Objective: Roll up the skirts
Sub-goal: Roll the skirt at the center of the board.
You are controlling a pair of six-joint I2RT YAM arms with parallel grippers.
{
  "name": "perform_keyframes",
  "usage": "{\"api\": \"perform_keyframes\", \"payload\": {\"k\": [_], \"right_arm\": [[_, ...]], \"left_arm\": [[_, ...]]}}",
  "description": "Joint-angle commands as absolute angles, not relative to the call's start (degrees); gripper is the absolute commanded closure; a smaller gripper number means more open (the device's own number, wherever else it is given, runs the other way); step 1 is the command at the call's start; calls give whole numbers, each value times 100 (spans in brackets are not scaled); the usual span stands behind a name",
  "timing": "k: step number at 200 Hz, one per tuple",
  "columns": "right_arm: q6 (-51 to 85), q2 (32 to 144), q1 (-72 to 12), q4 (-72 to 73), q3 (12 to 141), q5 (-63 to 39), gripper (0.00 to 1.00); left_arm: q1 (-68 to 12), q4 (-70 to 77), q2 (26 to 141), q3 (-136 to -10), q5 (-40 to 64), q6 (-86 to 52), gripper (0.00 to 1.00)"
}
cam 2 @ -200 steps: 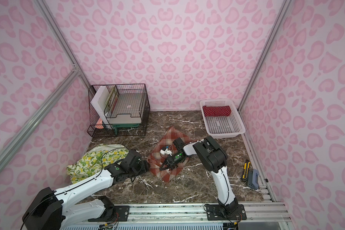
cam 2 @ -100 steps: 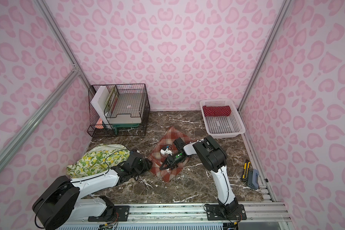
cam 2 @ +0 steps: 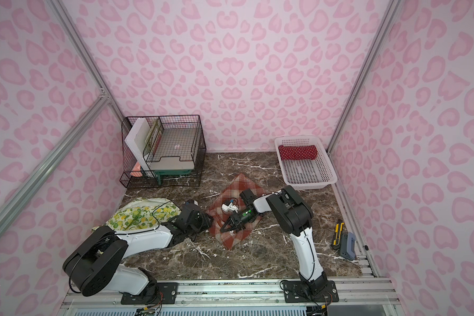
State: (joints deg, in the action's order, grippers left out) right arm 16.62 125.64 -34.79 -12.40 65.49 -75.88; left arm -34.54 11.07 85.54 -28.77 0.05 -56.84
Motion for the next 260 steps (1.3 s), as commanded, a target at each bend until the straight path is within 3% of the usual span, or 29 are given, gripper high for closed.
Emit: {"api": "perform_keyframes", "payload": {"k": [1,44,87,112,133,178,200,225,260], "right_arm": [[1353,12473,-3411,-1763,6366,-5767,85],[1560,11459,-3494,-2110,5931,-4412,58],[1610,10217,-4069,-2824,5921,-2637,50],[1816,9632,-4822,-3597,6207,-382,47],[2071,9338,-5629,-4045,6271,1319,55],[2091,8461,-6881,-2559,5522,1049,77],[2070,8480,-7429,-2058,5545,1049,82],[1978,8799,-7747,-1520,5477,801,81],[1709,9195,-7766,-1045,5287,963,60]], "left_arm": [[-3445,-666,8643,-2921,-114,-5642,100],[-3462,-1259,8106,-3192,-408,-5547,100],[-3788,-1861,7874,-3494,-643,-5644,100],[-3940,-2073,7706,-3533,-759,-5756,100],[-4024,-2145,7545,-3453,-813,-5866,100],[-4122,-2134,7379,-3245,-827,-6033,100],[-4120,-2096,7349,-3149,-800,-6072,100],[-4120,-2048,7271,-3080,-747,-6100,100],[-4121,-2117,7062,-3041,-773,-6097,100]]}}
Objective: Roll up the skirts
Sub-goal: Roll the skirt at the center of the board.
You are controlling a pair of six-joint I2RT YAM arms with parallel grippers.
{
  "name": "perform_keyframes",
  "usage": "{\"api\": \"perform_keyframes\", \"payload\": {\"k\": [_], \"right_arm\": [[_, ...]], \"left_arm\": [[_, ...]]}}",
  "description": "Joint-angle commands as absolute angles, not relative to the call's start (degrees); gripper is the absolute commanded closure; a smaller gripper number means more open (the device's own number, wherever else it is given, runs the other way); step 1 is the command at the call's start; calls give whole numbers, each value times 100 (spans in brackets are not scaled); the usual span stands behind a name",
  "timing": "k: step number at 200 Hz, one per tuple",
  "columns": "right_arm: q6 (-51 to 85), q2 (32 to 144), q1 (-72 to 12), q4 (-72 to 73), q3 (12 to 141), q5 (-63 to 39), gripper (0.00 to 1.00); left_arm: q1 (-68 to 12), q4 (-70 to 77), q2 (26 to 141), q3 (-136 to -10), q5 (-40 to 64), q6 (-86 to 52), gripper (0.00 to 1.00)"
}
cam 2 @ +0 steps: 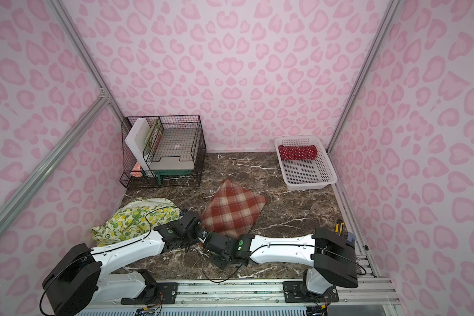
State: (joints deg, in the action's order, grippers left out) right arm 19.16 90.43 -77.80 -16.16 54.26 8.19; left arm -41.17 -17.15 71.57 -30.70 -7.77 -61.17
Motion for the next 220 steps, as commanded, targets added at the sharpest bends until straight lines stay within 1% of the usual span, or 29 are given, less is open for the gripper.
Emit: {"api": "perform_keyframes", "payload": {"k": [1,19,35,42,63,84,119,148,193,210,220], "right_arm": [[1707,9203,-7763,-1046,5289,978,60],[1587,9471,-7714,-1052,5227,1267,51],[1567,9671,-7631,-991,5141,1353,45],[1548,9773,-7604,-1023,5129,1364,44],[1677,9994,-7629,-1406,5228,1894,41],[1917,10201,-7644,-1818,5274,2026,40],[2497,10438,-7842,-2346,5238,1863,40],[2978,10720,-8062,-2987,5279,1853,40],[3316,11330,-8410,-3361,5313,1613,41],[3348,11494,-8401,-3559,5390,1666,46],[3383,11539,-8363,-3601,5398,1637,54]], "left_arm": [[-4122,-2122,7056,-3041,-769,-6099,100],[-4121,-2136,6950,-2988,-748,-6110,100],[-4122,-2119,6853,-2936,-729,-6139,100],[-4122,-2127,6832,-2927,-717,-6130,100],[-4122,-2136,6829,-2939,-684,-6085,100],[-4116,-2075,6900,-2989,-664,-6053,100],[-4103,-2083,7022,-3131,-668,-6019,100],[-4012,-2083,6896,-3077,-614,-6045,100],[-3815,-1825,6851,-2948,-287,-6087,100],[-3771,-1732,6847,-2927,-151,-6091,100],[-3755,-1730,6834,-2922,-123,-6082,100]]}}
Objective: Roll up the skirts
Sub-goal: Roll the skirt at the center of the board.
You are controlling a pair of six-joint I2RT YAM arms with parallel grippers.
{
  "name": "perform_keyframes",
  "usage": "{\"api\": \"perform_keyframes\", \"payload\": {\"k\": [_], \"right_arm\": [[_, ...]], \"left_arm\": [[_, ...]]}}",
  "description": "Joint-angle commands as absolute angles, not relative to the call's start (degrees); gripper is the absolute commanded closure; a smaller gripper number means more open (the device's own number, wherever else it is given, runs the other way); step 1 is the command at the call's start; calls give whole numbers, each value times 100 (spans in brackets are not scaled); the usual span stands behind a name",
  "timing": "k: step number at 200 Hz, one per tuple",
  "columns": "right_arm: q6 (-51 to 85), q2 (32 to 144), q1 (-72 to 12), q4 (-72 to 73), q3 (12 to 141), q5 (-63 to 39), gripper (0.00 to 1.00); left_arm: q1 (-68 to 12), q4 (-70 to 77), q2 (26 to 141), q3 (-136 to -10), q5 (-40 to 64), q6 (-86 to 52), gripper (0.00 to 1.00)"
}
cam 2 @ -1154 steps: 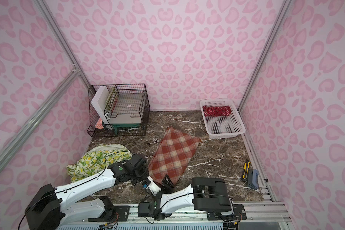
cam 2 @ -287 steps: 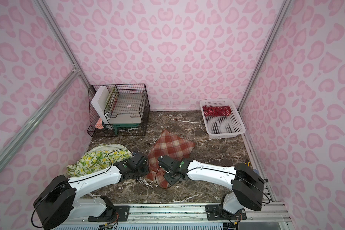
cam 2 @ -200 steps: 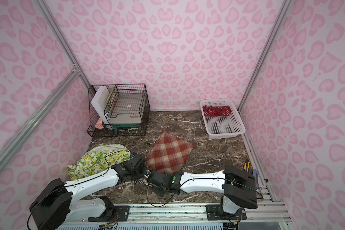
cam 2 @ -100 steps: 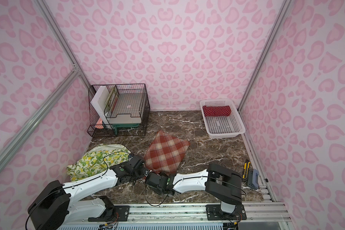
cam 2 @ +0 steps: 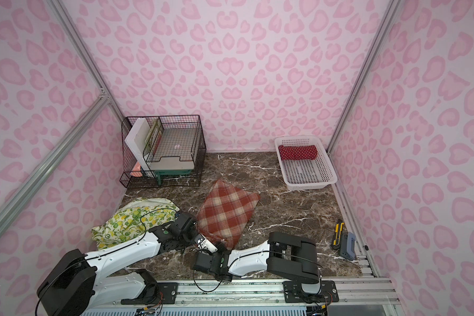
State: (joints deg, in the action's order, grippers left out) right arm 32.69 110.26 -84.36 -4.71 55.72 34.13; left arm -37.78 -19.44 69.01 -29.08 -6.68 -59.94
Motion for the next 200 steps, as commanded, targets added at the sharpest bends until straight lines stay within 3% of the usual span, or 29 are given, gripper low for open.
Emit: {"api": "perform_keyframes", "payload": {"k": [1,40,70,94,106,111,122,200], "right_arm": [[3388,11540,-8356,-3607,5397,1631,54],[3361,11422,-8241,-3558,5349,1405,89],[3004,11171,-8236,-3340,5230,835,100],[2657,10936,-8197,-3136,5185,75,100],[2536,10757,-8101,-2959,5152,-491,100],[2490,10656,-8047,-2861,5138,-761,100],[2418,10434,-7880,-2661,5103,-1326,100],[2412,9894,-6053,-1464,4911,-4437,100]], "left_arm": [[-3754,-1726,6831,-2924,-123,-6082,100],[-3711,-1750,6655,-2900,-62,-6064,100],[-3652,-1883,6585,-2949,-55,-6014,100],[-3520,-2189,6479,-3038,-140,-5976,51],[-3404,-2378,6296,-3080,-194,-5947,39],[-3358,-2471,6194,-3084,-228,-5942,22],[-3252,-2690,5907,-3109,-317,-5917,2],[-3014,-3752,4302,-3155,-740,-5892,1]]}}
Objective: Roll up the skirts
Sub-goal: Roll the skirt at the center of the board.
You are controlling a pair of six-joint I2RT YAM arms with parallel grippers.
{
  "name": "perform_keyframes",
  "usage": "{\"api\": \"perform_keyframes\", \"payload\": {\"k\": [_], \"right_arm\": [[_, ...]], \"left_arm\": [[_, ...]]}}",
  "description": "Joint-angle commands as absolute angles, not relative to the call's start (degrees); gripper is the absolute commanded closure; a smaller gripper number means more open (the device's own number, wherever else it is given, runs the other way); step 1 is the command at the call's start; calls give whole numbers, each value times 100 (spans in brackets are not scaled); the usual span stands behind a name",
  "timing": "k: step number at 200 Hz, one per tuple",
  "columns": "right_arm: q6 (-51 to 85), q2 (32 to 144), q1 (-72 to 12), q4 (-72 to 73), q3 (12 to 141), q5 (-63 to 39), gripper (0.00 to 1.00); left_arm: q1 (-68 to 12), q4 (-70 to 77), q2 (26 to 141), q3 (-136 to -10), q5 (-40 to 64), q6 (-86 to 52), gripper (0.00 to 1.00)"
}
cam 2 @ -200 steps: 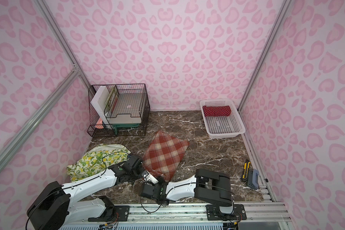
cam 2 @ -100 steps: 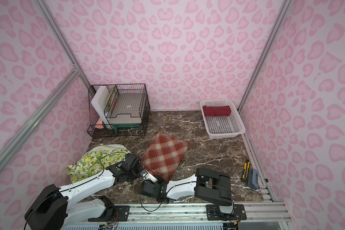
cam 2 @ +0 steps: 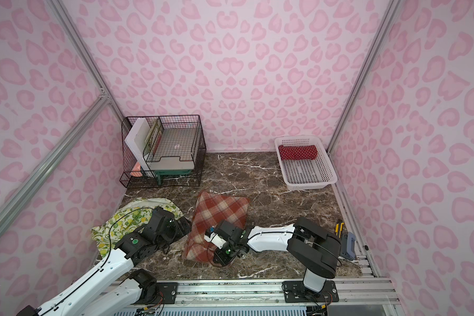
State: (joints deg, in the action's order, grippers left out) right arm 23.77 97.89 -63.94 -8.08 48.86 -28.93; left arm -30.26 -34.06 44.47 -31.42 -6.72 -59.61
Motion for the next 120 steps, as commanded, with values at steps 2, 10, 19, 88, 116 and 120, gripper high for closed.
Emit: {"api": "perform_keyframes", "payload": {"k": [2,10,19,88,116,120], "right_arm": [[2438,9909,-6009,-1414,4913,-4519,100],[2554,9974,-5822,-1189,4910,-4906,100],[2573,10075,-5651,-1066,5004,-5251,100],[2685,11426,-4893,-941,6032,-6628,99],[2566,11855,-4674,-1028,6039,-6474,99],[2525,11913,-4661,-1068,6064,-6403,99]], "left_arm": [[-3015,-3759,4286,-3168,-739,-5892,1],[-3014,-3794,4222,-3163,-709,-5897,2],[-3015,-3801,4138,-3147,-678,-5893,1],[-3158,-2975,3958,-2702,-75,-5966,6],[-3321,-2572,4053,-2523,-129,-6155,3],[-3335,-2524,4079,-2516,-132,-6169,2]]}}
